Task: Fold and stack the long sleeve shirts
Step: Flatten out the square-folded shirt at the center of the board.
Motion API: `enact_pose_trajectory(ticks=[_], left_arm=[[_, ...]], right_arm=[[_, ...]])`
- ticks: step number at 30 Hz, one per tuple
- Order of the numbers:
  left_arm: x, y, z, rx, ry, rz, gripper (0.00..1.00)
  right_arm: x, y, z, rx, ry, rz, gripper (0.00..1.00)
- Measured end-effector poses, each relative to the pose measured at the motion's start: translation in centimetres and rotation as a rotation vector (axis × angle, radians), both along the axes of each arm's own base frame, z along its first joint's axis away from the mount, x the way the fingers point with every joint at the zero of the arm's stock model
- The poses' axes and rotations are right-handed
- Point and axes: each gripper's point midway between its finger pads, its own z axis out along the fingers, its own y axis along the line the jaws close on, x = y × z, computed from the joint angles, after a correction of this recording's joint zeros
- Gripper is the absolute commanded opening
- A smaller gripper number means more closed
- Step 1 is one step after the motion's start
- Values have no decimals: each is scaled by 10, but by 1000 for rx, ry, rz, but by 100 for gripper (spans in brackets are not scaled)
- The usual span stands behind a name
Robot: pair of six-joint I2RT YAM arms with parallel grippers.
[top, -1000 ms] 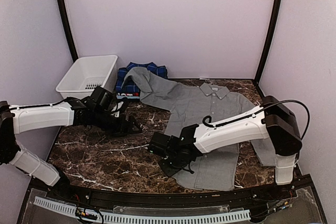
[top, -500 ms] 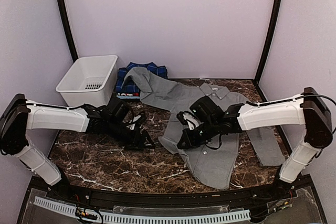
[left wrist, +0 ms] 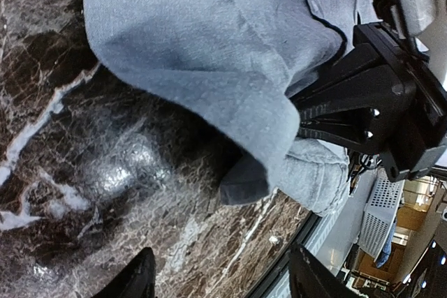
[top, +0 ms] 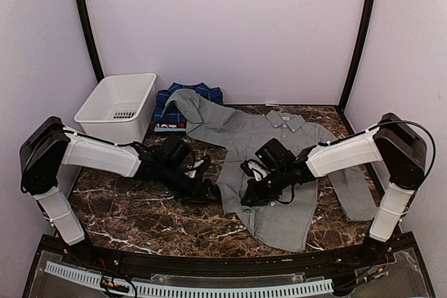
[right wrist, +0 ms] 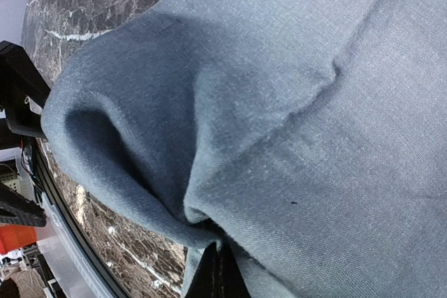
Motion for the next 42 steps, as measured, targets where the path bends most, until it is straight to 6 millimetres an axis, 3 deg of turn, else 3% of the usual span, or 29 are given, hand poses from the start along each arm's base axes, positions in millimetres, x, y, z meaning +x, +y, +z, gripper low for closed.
enact_pose_trajectory(ticks=[4, 10, 16, 19, 21, 24, 29, 36, 39, 42], left_arm=[[-3, -1, -14, 25, 29, -2, 58], [-6, -2, -17, 32, 43, -2, 42], [-13, -1, -20, 38, 58, -1, 16], [-19, 7, -23, 54, 67, 2, 9], [-22, 11, -23, 66, 71, 2, 5], [-25, 16, -22, 83, 68, -2, 0], [-31, 30, -29, 141, 71, -3, 0], [-46, 49, -44, 211, 112, -10, 1], [-47, 51, -44, 217, 116, -12, 1], [-48, 51, -43, 217, 116, -13, 2]], right_arm=[[-9, 6, -2, -25, -17, 27, 0], [-36, 33, 0, -39, -43, 115, 5], [-49, 42, -1, -40, -41, 142, 26], [-48, 41, 0, -47, -48, 126, 38], [-47, 38, 5, -46, -59, 107, 40], [-45, 26, 19, -46, -93, 72, 41], [-44, -2, 30, -55, -126, -10, 41], [-52, -68, 6, -160, -85, -152, 41], [-63, -89, -10, -198, -48, -181, 41], [-69, -96, -9, -185, -37, -201, 41]])
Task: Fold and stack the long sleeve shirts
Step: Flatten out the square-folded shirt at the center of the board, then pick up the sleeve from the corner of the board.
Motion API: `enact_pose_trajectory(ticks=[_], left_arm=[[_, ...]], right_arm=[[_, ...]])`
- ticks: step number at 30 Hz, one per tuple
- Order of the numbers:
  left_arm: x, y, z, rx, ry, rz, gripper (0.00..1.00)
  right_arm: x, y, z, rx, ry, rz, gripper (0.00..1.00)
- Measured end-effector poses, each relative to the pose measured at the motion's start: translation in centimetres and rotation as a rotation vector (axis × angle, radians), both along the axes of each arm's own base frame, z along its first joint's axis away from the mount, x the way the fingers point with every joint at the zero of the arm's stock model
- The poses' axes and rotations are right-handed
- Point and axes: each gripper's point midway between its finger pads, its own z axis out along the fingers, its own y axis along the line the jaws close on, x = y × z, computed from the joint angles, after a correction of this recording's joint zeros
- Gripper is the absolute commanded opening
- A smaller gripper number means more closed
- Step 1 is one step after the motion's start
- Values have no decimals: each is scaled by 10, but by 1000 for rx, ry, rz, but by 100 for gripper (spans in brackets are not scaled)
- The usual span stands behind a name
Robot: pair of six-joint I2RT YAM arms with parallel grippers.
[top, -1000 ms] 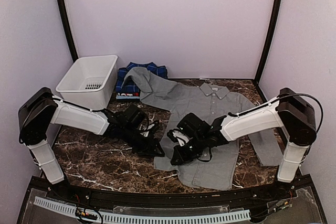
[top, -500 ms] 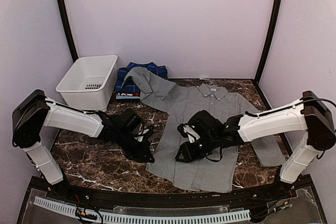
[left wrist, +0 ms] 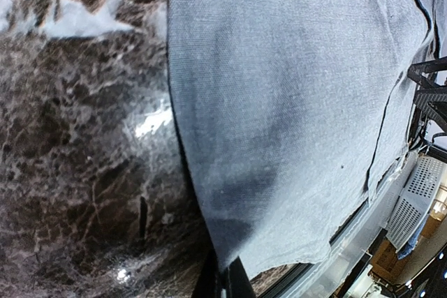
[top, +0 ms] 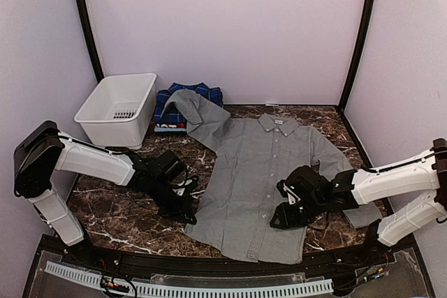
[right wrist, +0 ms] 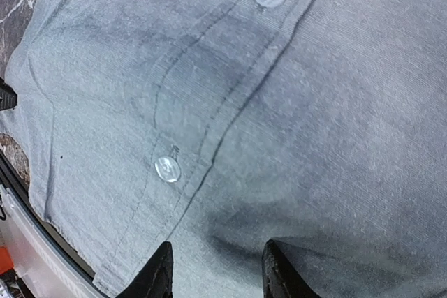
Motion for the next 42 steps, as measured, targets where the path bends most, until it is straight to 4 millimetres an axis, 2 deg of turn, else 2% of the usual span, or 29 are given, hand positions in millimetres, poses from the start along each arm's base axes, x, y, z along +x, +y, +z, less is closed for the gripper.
enact_pose_trajectory(ticks=[4, 7, 12, 15, 18, 22, 25, 29, 32, 34, 36, 40, 42], left_arm=[[0, 1, 0, 7, -2, -1, 3], [2, 5, -1, 26, -17, 6, 4], [7, 4, 9, 25, -49, 10, 3], [10, 2, 12, 20, -59, 5, 3], [10, 1, 14, 22, -63, -3, 3], [11, 0, 18, 22, -71, -19, 4], [11, 0, 19, 24, -75, -27, 4], [11, 1, 19, 26, -77, -36, 4], [11, 1, 19, 27, -79, -39, 5], [11, 1, 19, 25, -81, -40, 8], [11, 1, 21, 21, -85, -41, 11], [14, 1, 25, 22, -101, -40, 20], [18, 0, 30, 24, -119, -35, 27]], right_arm=[[-5, -11, 2, -14, 9, -31, 43], [4, -24, 10, -22, -9, -85, 53], [70, -72, 37, -39, -115, -336, 73], [115, -114, 58, -47, -198, -509, 84], [145, -157, 68, -73, -245, -655, 93], [175, -210, 65, -148, -257, -795, 98], [191, -244, 52, -206, -237, -865, 99], [200, -269, 28, -258, -186, -905, 98], [201, -272, 11, -282, -150, -895, 88], [203, -271, 1, -291, -132, -879, 71], [210, -268, 0, -275, -149, -863, 54], [223, -262, -2, -233, -176, -848, 12], [223, -257, -2, -212, -169, -830, 0]])
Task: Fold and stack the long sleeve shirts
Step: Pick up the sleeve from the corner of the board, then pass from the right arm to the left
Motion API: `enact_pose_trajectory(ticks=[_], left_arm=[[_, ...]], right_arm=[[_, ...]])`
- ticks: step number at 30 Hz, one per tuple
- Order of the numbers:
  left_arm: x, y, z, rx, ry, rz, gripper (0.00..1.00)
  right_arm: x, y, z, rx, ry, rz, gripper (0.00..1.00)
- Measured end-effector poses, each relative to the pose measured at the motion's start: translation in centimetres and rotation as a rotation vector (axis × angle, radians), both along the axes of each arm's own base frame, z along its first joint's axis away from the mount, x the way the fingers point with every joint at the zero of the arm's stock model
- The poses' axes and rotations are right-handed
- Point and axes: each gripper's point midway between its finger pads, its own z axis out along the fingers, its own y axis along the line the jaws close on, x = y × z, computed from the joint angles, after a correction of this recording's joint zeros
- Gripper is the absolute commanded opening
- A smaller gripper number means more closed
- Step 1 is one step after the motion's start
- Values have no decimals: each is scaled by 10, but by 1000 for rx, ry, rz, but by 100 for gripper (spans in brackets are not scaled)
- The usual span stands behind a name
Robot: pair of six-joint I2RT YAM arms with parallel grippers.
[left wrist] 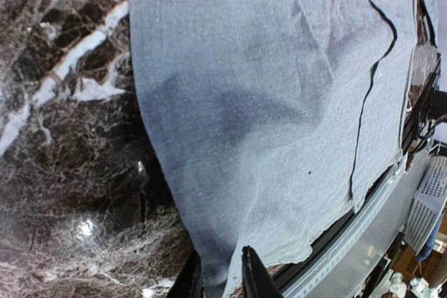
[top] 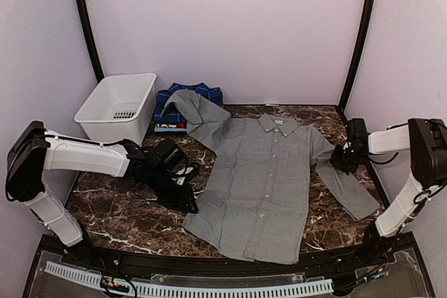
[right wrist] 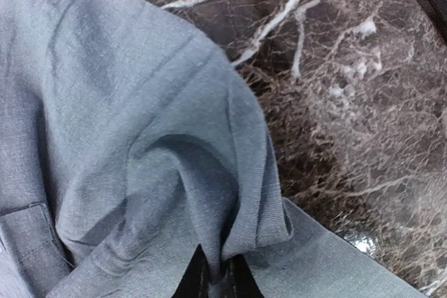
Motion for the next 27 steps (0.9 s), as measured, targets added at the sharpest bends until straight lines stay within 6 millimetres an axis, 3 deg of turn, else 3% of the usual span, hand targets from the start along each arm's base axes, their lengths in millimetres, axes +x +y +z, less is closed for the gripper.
enact_pose_trajectory(ticks=[5, 9, 13, 17, 22, 27], left_arm=[[20, -7, 29, -9, -98, 16, 40], [46, -18, 67, -46, -219, 41, 52], [66, -31, 101, -98, -317, 62, 67], [79, -47, 129, -175, -378, 59, 79], [95, -77, 163, -301, -447, 32, 86], [106, -92, 175, -356, -498, 14, 90]], right_arm=[[-2, 24, 14, 48, -9, 86, 0], [21, 74, 75, 114, -154, 228, 0], [30, 149, 151, 194, -329, 419, 0], [10, 233, 197, 300, -415, 617, 0], [-24, 324, 228, 452, -449, 807, 0], [-43, 386, 236, 583, -434, 920, 0]])
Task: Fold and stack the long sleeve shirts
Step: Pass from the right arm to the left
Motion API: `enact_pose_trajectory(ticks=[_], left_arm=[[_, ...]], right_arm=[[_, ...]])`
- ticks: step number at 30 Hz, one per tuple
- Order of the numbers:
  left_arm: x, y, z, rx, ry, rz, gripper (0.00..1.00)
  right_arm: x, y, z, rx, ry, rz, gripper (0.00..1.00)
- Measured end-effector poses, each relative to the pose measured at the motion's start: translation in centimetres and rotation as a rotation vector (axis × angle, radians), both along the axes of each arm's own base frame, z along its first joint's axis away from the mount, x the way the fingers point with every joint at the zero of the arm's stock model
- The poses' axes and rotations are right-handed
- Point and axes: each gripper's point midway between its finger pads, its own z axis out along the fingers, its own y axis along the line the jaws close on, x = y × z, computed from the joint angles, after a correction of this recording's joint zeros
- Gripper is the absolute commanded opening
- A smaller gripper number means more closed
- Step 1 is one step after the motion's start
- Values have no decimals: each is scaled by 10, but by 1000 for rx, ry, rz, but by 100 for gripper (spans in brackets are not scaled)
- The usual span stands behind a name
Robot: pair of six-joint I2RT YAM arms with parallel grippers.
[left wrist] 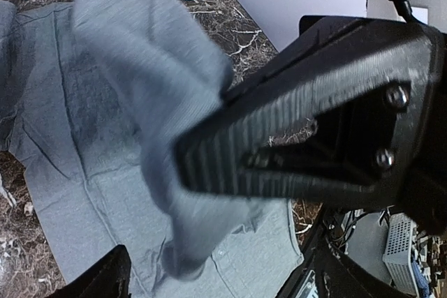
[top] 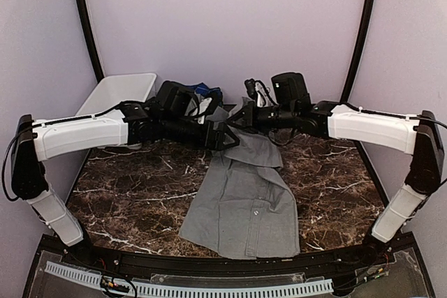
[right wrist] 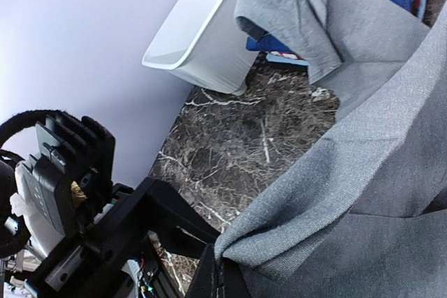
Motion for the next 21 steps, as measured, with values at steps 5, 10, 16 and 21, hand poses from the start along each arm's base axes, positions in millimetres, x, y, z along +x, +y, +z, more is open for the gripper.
enact_pose_trajectory(ticks=[5, 10, 16, 21], left_arm=[[10, -5, -5, 0, -23, 18, 72], [27, 2, -12, 47, -57, 107, 16], [41, 10, -7, 73, -104, 183, 0], [44, 25, -4, 114, -110, 246, 0]], right_arm=[[-7, 35, 1, 54, 33, 79, 0], [-7, 41, 6, 86, 38, 93, 13], [2, 34, 12, 91, 16, 76, 55], [32, -12, 12, 55, -8, -21, 66]])
